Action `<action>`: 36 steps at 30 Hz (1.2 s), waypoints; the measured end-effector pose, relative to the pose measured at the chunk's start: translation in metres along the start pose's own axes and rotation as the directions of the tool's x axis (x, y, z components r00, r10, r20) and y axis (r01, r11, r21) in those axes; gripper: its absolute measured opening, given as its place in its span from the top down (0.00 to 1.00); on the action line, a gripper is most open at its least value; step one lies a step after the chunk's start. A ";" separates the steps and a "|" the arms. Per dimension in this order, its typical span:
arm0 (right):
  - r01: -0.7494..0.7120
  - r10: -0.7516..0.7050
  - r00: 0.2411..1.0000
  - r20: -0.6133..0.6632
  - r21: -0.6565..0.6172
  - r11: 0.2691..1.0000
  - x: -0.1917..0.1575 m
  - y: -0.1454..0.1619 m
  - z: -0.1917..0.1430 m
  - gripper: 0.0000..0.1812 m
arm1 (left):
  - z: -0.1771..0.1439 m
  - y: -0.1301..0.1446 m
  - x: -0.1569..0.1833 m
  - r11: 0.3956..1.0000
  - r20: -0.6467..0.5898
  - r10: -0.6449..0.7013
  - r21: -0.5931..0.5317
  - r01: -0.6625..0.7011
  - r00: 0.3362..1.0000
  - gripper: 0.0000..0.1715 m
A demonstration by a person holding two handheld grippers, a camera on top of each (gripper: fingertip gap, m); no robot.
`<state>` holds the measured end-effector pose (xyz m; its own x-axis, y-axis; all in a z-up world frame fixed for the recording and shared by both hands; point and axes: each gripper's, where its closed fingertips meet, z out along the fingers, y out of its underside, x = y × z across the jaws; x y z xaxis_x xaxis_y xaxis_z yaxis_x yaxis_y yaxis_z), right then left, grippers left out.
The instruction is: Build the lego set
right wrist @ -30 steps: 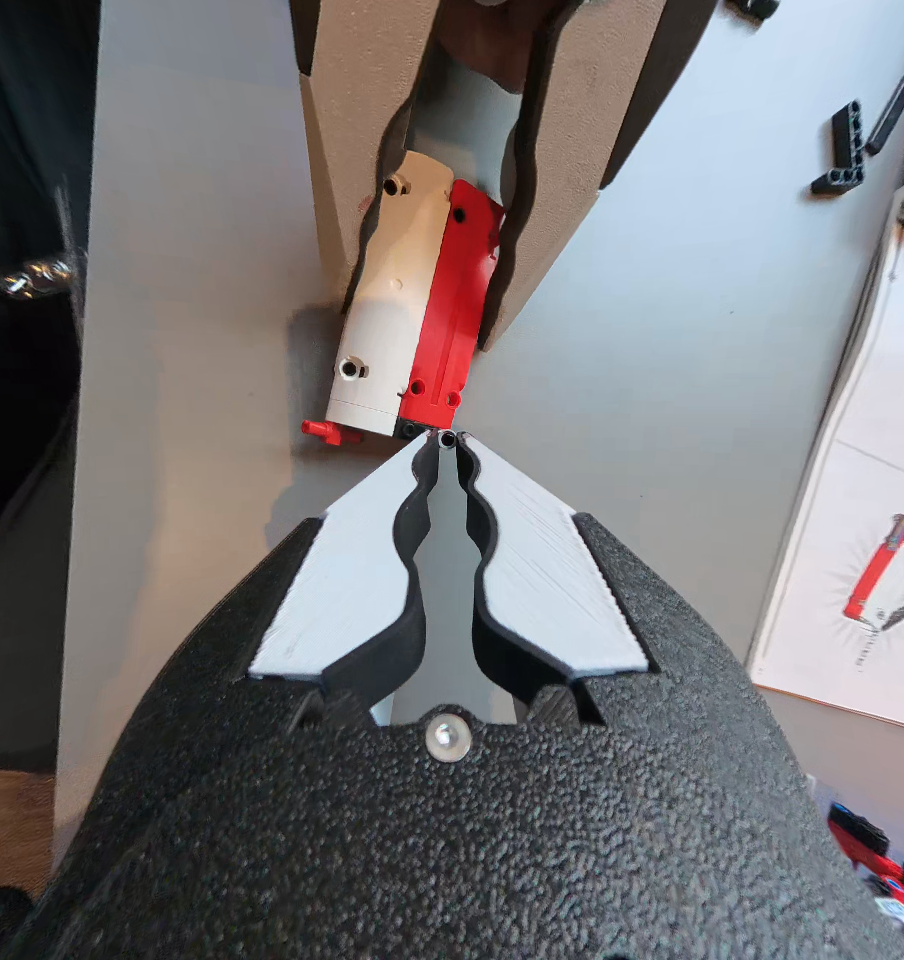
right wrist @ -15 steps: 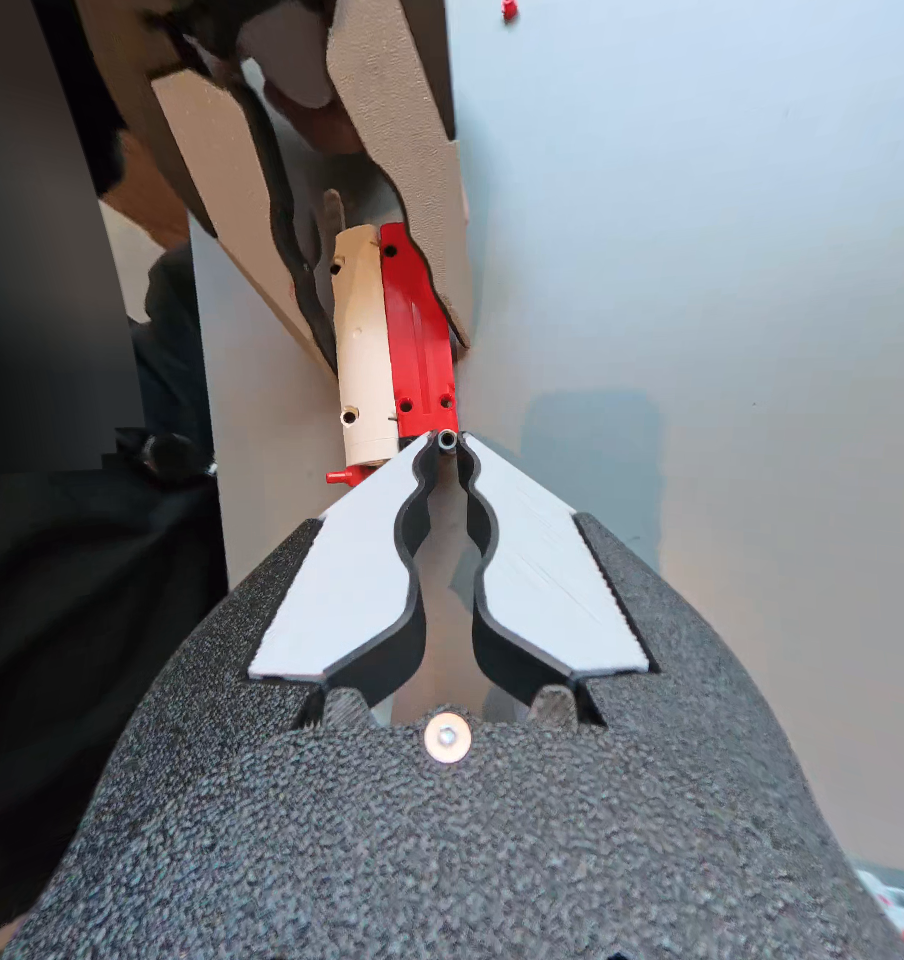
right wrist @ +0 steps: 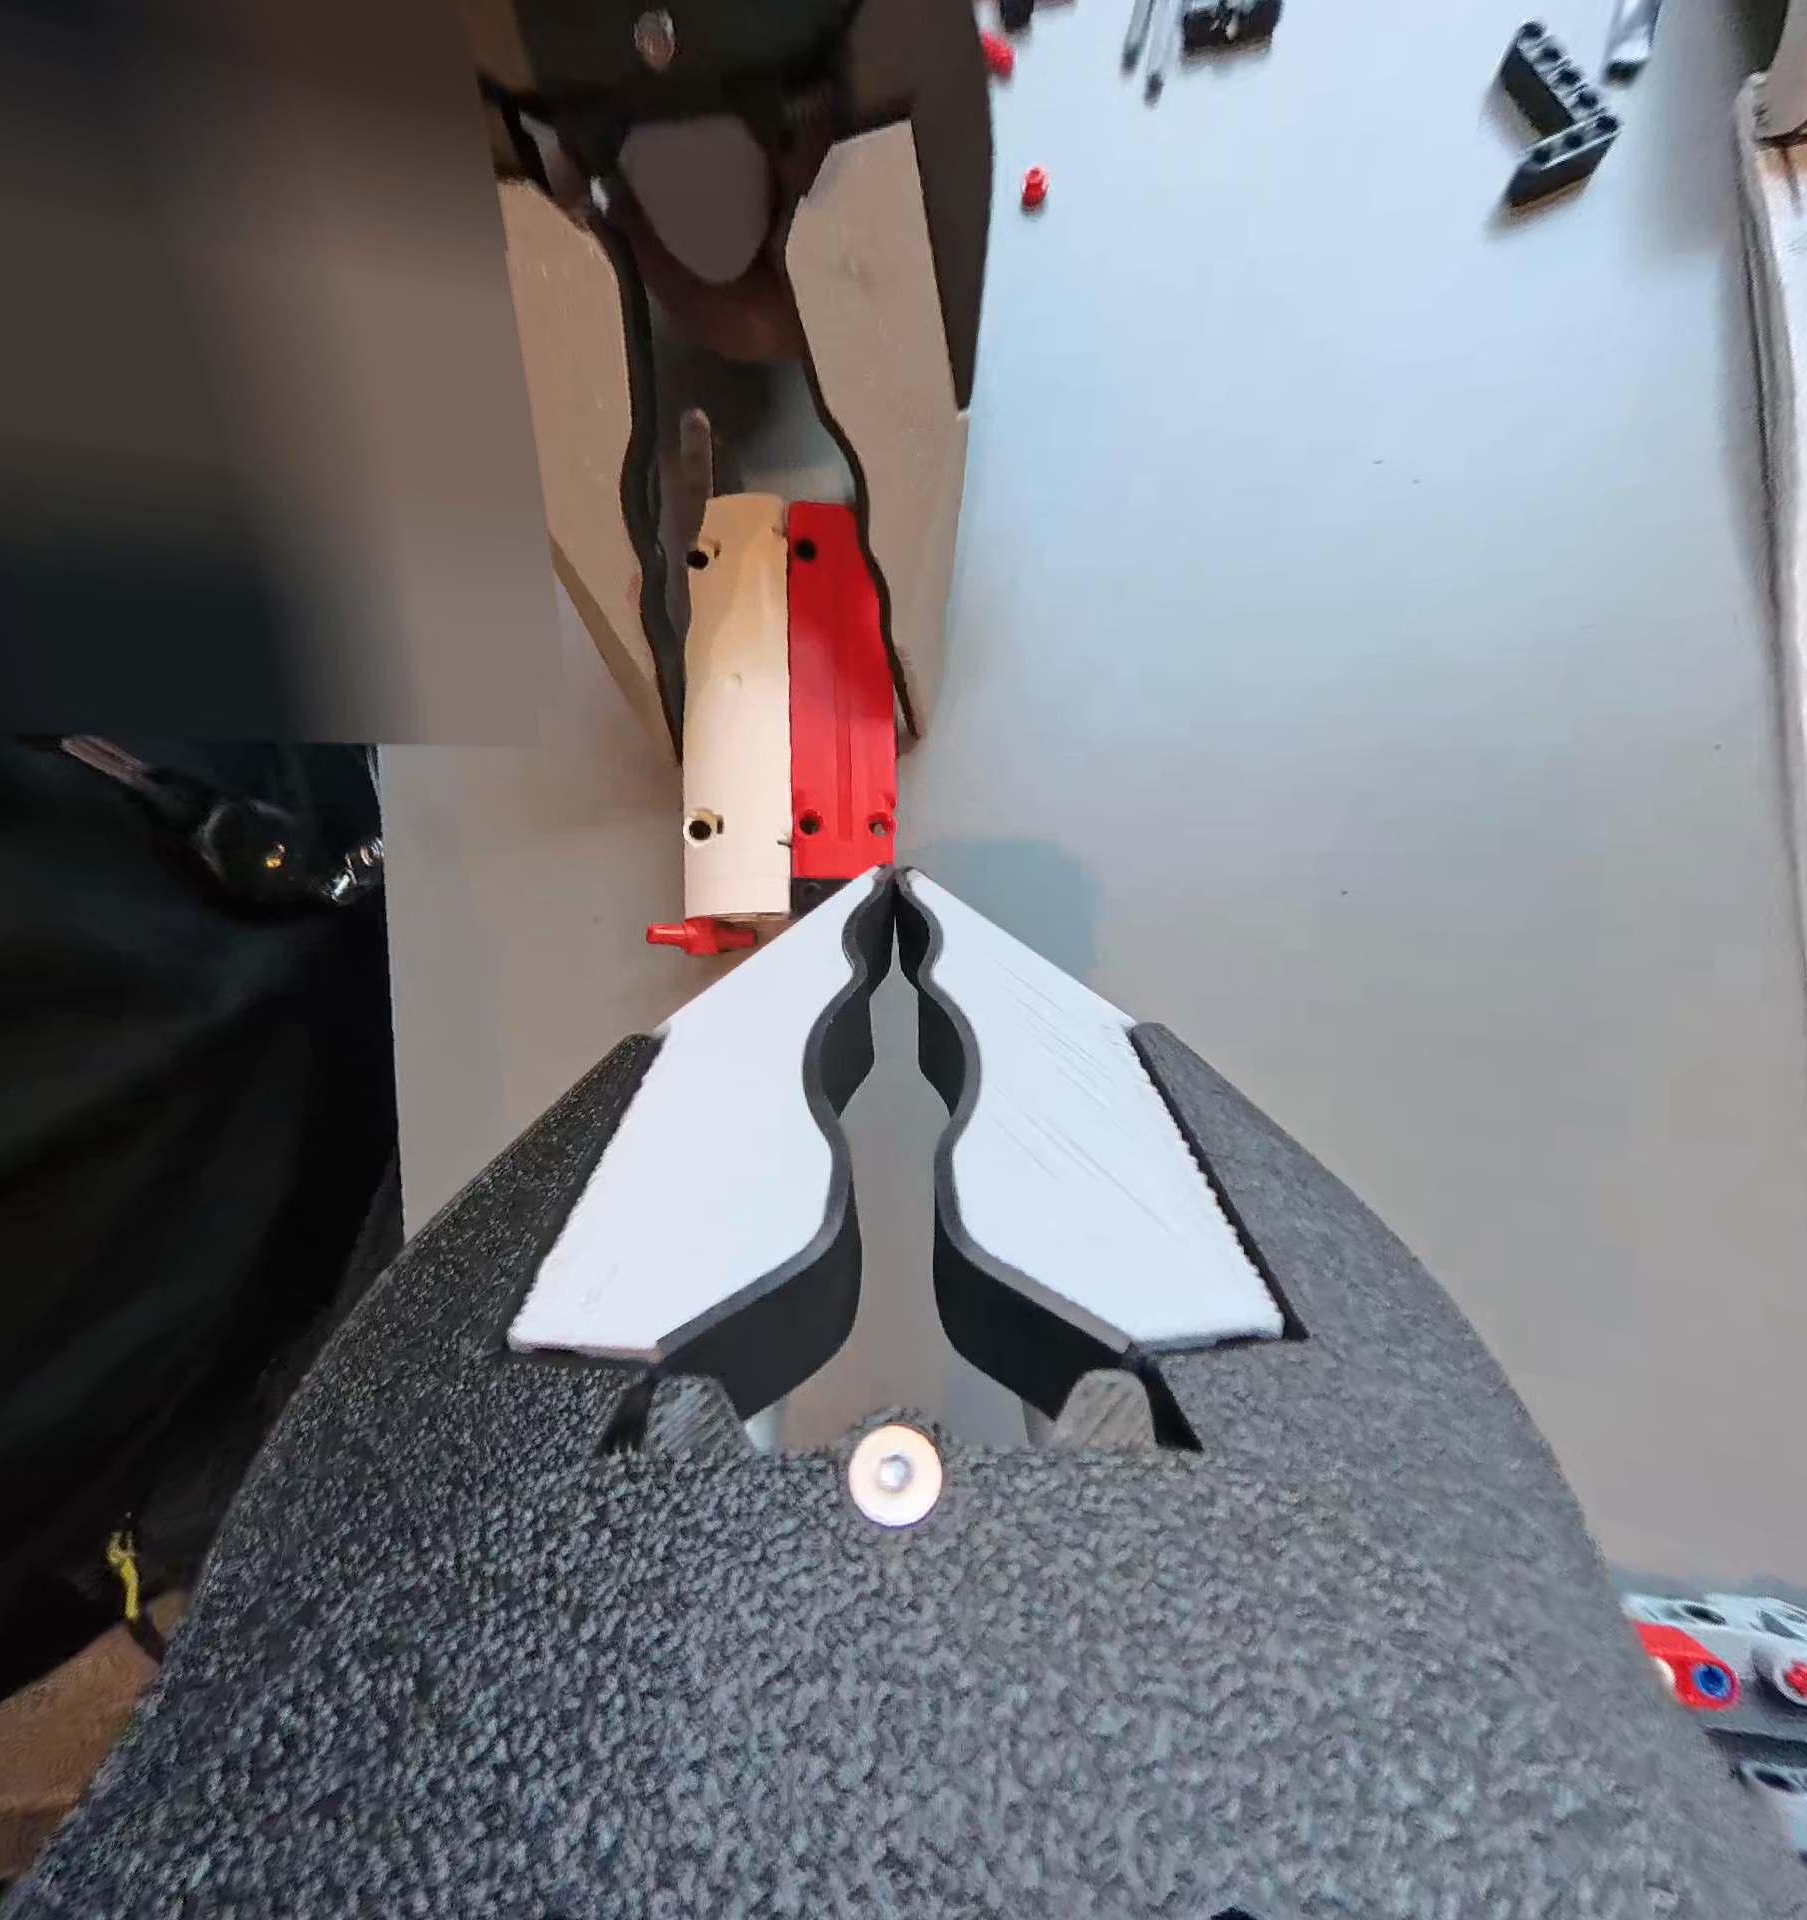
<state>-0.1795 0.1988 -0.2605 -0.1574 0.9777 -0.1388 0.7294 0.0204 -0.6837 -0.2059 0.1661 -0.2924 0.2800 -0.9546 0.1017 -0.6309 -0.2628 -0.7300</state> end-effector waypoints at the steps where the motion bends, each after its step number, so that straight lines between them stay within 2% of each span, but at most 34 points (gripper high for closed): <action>1: 0.011 -0.011 1.000 0.002 -0.015 1.000 -0.002 0.002 0.003 1.00 | 0.000 0.000 0.000 1.000 0.000 0.000 0.000 0.000 1.000 0.70; 5: 0.046 -0.048 0.999 -0.025 -0.088 0.995 -0.001 0.017 0.014 1.00 | 0.000 0.000 0.000 1.000 0.000 -0.002 0.000 0.002 1.000 0.70; 8: 0.019 -0.020 1.000 -0.017 -0.034 0.999 -0.001 0.008 0.009 1.00 | 0.000 0.000 0.000 1.000 0.000 -0.002 0.000 0.002 1.000 0.70; 11: 0.059 -0.062 0.998 -0.033 -0.091 0.994 -0.001 0.017 0.013 1.00 | 0.000 0.000 0.000 1.000 -0.001 0.000 0.000 0.000 1.000 0.70; 12: 0.073 -0.078 0.995 -0.056 -0.083 0.994 0.002 0.013 0.011 1.00 | 0.000 0.000 0.000 1.000 -0.001 0.000 0.000 0.000 1.000 0.70; 14: 0.038 -0.039 0.999 -0.026 -0.019 0.999 -0.002 0.001 0.010 1.00 | 0.000 0.000 0.000 1.000 -0.002 0.000 0.000 0.000 1.000 0.70; 18: 0.096 -0.099 0.994 -0.042 -0.071 0.993 -0.001 0.007 0.016 1.00 | 0.000 0.000 0.001 1.000 -0.004 0.000 0.000 0.000 1.000 0.70; 20: 0.077 -0.078 0.996 -0.038 -0.013 0.997 -0.003 -0.004 0.013 1.00 | 0.000 0.000 0.001 1.000 -0.004 0.000 0.000 0.000 1.000 0.70; 22: 0.076 -0.078 0.997 -0.028 -0.065 0.995 -0.003 0.007 0.020 1.00 | -0.001 0.001 0.001 1.000 -0.004 0.001 -0.001 -0.001 1.000 0.70; 24: 0.119 -0.125 0.989 -0.073 -0.093 0.989 0.003 0.008 0.018 1.00 | -0.001 0.000 0.001 1.000 -0.003 0.001 -0.001 -0.001 1.000 0.70; 26: 0.090 -0.092 0.994 -0.061 -0.033 0.995 0.001 -0.002 0.015 1.00 | -0.001 0.000 0.001 1.000 -0.003 0.000 -0.001 0.000 1.000 0.70; 28: 0.070 -0.072 0.997 -0.030 -0.071 0.995 -0.002 0.009 0.022 1.00 | 0.000 0.000 0.001 1.000 -0.006 0.001 0.001 -0.001 1.000 0.70; 30: 0.096 -0.100 0.993 -0.059 -0.075 0.993 0.000 0.007 0.020 1.00 | 0.000 0.000 0.001 1.000 -0.005 0.002 0.000 -0.002 1.000 0.70; 33: 0.018 -0.011 0.996 -0.084 0.084 0.996 0.003 -0.016 0.002 1.00 | 0.000 0.000 0.002 1.000 -0.004 0.003 -0.001 -0.003 1.000 0.70; 35: -0.070 0.080 0.994 -0.070 0.138 0.988 0.004 -0.015 -0.003 0.98 | 0.000 0.000 0.002 1.000 -0.002 0.002 -0.001 -0.002 1.000 0.70; 36: -0.096 0.106 0.992 -0.066 0.133 0.986 0.003 -0.009 -0.001 0.94 | 0.000 0.000 0.002 1.000 0.000 0.004 -0.002 -0.004 1.000 0.70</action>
<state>-0.1859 0.2018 -0.2534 -0.0350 0.9861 -0.1623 0.6458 -0.1017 -0.7567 -0.2060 0.1641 -0.2922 0.2771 -0.9557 0.0989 -0.6336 -0.2592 -0.7290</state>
